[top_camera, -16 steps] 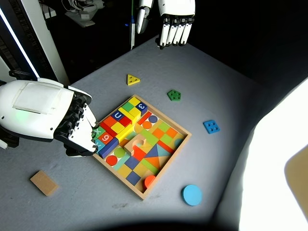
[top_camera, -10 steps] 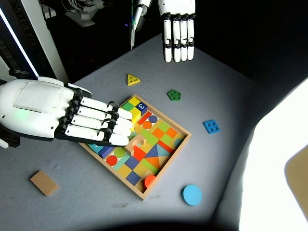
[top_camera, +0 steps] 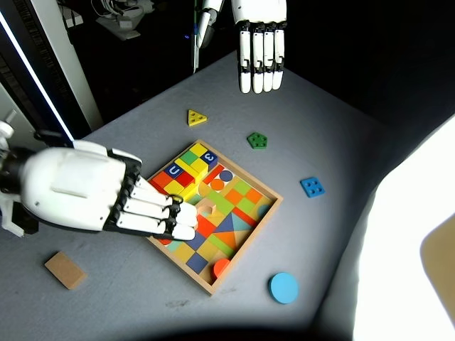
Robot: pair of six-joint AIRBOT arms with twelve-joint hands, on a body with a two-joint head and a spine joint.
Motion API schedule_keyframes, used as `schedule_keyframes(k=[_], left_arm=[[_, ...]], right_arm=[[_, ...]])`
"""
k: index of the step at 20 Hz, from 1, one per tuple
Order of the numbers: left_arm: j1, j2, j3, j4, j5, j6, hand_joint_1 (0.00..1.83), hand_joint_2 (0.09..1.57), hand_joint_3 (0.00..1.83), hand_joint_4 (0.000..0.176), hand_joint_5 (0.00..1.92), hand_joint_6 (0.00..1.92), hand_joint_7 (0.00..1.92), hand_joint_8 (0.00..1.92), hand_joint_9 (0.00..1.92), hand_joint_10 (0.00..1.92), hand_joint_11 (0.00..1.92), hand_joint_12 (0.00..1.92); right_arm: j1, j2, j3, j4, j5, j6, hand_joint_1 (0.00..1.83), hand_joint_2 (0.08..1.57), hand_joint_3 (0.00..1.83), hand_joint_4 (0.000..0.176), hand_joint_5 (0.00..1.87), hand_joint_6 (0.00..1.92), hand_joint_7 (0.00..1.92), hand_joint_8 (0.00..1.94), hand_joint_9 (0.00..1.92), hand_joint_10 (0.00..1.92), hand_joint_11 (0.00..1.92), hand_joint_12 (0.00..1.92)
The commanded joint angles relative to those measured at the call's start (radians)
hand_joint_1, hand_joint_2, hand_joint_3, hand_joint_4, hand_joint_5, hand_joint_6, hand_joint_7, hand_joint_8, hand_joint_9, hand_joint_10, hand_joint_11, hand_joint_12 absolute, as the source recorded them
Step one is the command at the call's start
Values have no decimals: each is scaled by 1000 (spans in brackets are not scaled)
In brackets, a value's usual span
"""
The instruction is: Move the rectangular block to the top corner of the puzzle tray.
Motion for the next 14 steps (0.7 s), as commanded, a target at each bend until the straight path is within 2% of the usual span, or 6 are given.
schedule_keyframes(k=[1,3,5,12,13,14], left_arm=[[-9,0,4,-10,83,-1,0,1232,0,30,72,3,53,2,87,1,0,414],[-9,-1,5,-10,83,-1,0,1234,1,27,65,0,65,4,91,2,0,390],[-16,-2,-3,-9,83,-1,0,1234,0,28,63,3,75,4,92,3,0,376],[-18,-2,0,-9,83,-1,0,1226,0,33,85,3,80,4,77,3,0,343],[-19,-2,1,-9,83,-1,0,1226,0,32,78,1,72,1,65,2,0,317],[-20,-3,1,-9,83,-1,0,1230,1,26,79,1,76,2,68,3,0,341]], right_arm=[[3,-15,6,-21,112,-3,0,1186,5,7,768,213,82,5,0,0,0,0],[0,-57,31,-21,133,-14,0,1182,3,12,765,210,88,7,0,0,0,0],[4,-94,54,-21,146,-11,0,1185,4,0,755,203,52,0,0,0,0,0],[21,-176,102,16,170,-25,0,1176,0,5,754,194,66,7,0,0,0,0],[21,-183,107,22,168,-25,0,1177,0,0,751,191,58,3,0,0,0,0],[21,-191,118,45,159,-26,0,1171,0,6,747,188,65,6,0,0,0,0]])
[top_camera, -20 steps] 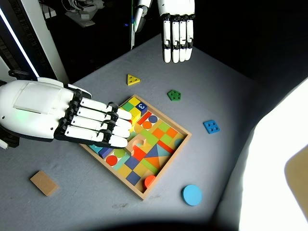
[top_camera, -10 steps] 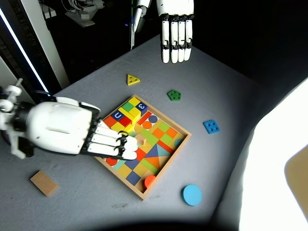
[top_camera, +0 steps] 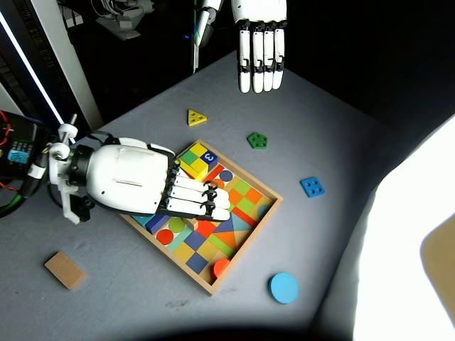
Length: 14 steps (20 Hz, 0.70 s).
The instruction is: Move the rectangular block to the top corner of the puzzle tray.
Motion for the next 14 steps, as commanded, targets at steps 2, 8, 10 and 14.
schedule_keyframes(k=[2,8,10,14], left_arm=[[-16,-3,2,-10,84,-1,0,1233,1,26,58,1,66,0,74,4,0,394],[-17,-3,-3,-10,84,-1,22,1239,0,19,64,3,75,1,81,6,0,362],[-19,-3,-8,-10,84,-1,10,1240,0,19,73,3,75,0,94,4,0,443],[-21,-3,-11,-10,84,-1,0,1231,0,27,82,3,80,2,83,2,0,429]], right_arm=[[11,-6,20,15,70,-10,0,1172,0,7,749,187,80,11,0,0,0,0],[0,-24,30,35,60,-57,0,1175,0,23,750,178,120,23,0,0,0,0],[0,-28,30,35,60,-59,0,1178,1,9,751,176,116,17,0,0,0,0],[-10,-39,30,35,70,-83,0,1178,1,7,748,172,88,3,0,0,0,0]])
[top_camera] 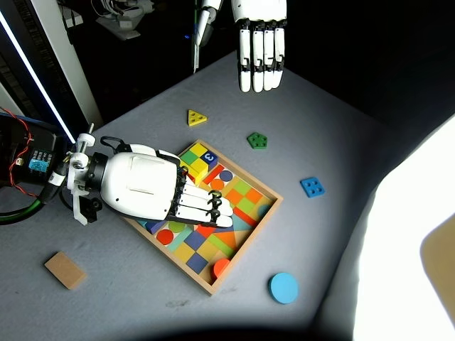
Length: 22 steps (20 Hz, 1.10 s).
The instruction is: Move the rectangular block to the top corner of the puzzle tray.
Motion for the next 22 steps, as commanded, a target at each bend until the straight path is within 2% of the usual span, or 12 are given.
schedule_keyframes(k=[1,2,3,4,5,7,8,11,16,19,20,22], left_arm=[[-14,-3,1,-6,85,-1,0,1233,0,30,76,0,70,0,77,0,0,423],[-14,-3,2,-6,85,-1,0,1237,1,23,79,1,64,0,74,0,0,404],[-14,-3,1,-6,85,-1,0,1236,1,21,74,1,55,1,65,1,0,373],[-14,-3,1,-6,85,-1,0,1240,1,22,81,3,72,5,77,5,0,411],[-14,-3,1,-6,85,-1,0,1241,1,20,66,2,57,4,59,3,0,377],[-14,-3,2,-6,85,-1,0,1242,0,22,59,2,47,2,54,2,0,332],[-14,-3,3,-6,85,-1,0,1231,0,29,68,3,65,5,66,4,0,408],[-14,-4,6,-6,85,-1,0,1238,2,27,81,5,66,0,68,0,0,448],[-15,-4,5,-6,85,-1,0,1237,1,32,75,2,71,4,74,7,0,385],[-17,-6,3,-6,85,-1,0,1239,1,29,58,3,61,0,60,2,0,343],[-18,-7,3,-6,85,-1,0,1235,0,36,60,2,60,0,53,1,0,321],[-18,-7,5,-6,85,-1,0,1232,0,38,76,8,70,4,63,6,0,319]], right_arm=[[4,-1,-2,-27,86,-7,0,1184,4,0,745,169,94,5,0,0,0,0],[2,-3,-2,-27,86,-10,0,1179,1,16,740,166,97,6,0,0,0,0],[1,-4,-1,-27,87,-11,0,1178,1,23,742,166,105,9,0,0,0,0],[1,-6,0,-27,87,-11,0,1176,0,20,746,167,97,5,0,0,0,0],[1,-7,1,-27,88,-11,0,1182,2,5,746,165,85,1,0,0,0,0],[0,-9,5,-27,88,-11,0,1185,3,2,739,160,76,0,0,0,0,0],[-2,-10,7,-27,88,-11,0,1184,3,0,761,168,106,12,0,0,0,0],[-4,-12,13,-27,88,-11,0,1178,0,0,782,175,128,18,0,0,0,0],[-4,-12,28,-27,88,-11,0,1183,2,1,773,164,110,7,0,0,0,0],[-4,-13,46,-27,88,-5,0,1184,2,1,773,160,109,5,0,0,0,0],[-4,-13,50,-25,88,-5,0,1184,2,0,781,162,110,5,0,0,0,0],[-4,-13,59,-22,88,-5,0,1184,2,0,778,158,97,0,0,0,0,0]])
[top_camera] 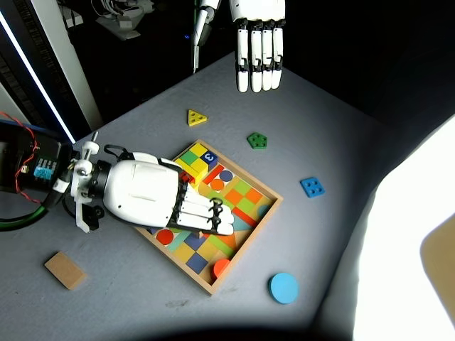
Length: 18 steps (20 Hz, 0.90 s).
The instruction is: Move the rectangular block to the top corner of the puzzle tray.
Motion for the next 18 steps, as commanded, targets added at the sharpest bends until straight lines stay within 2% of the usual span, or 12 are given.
schedule_keyframes(k=[1,5,7,11,13,18], left_arm=[[-16,-6,2,-9,86,-1,0,1234,0,36,75,7,71,4,64,6,0,320],[-16,-6,4,-9,86,-1,0,1228,0,36,70,3,61,2,57,2,0,283],[-16,-6,5,-9,86,-1,0,1236,1,29,53,0,43,5,30,2,0,201],[-16,-6,7,-9,86,-1,0,1233,0,34,71,4,59,3,39,2,0,205],[-16,-6,7,-9,86,-1,0,1237,1,28,75,3,69,3,56,5,0,245],[-15,-7,8,-9,86,-1,12,1235,0,36,98,5,78,2,75,5,0,321]], right_arm=[[5,2,8,-17,67,-2,0,1181,0,0,777,156,87,0,0,0,0,0],[4,2,37,-5,67,-2,0,1180,0,0,786,155,102,7,0,0,0,0],[3,2,50,-2,67,-2,0,1185,2,0,784,152,109,8,0,0,0,0],[3,3,78,4,67,-1,0,1186,2,0,768,141,123,10,0,0,0,0],[3,2,89,4,66,2,0,1188,3,0,777,143,123,9,0,0,0,0],[3,-6,116,4,66,7,0,1189,3,0,776,137,99,2,0,0,0,0]])
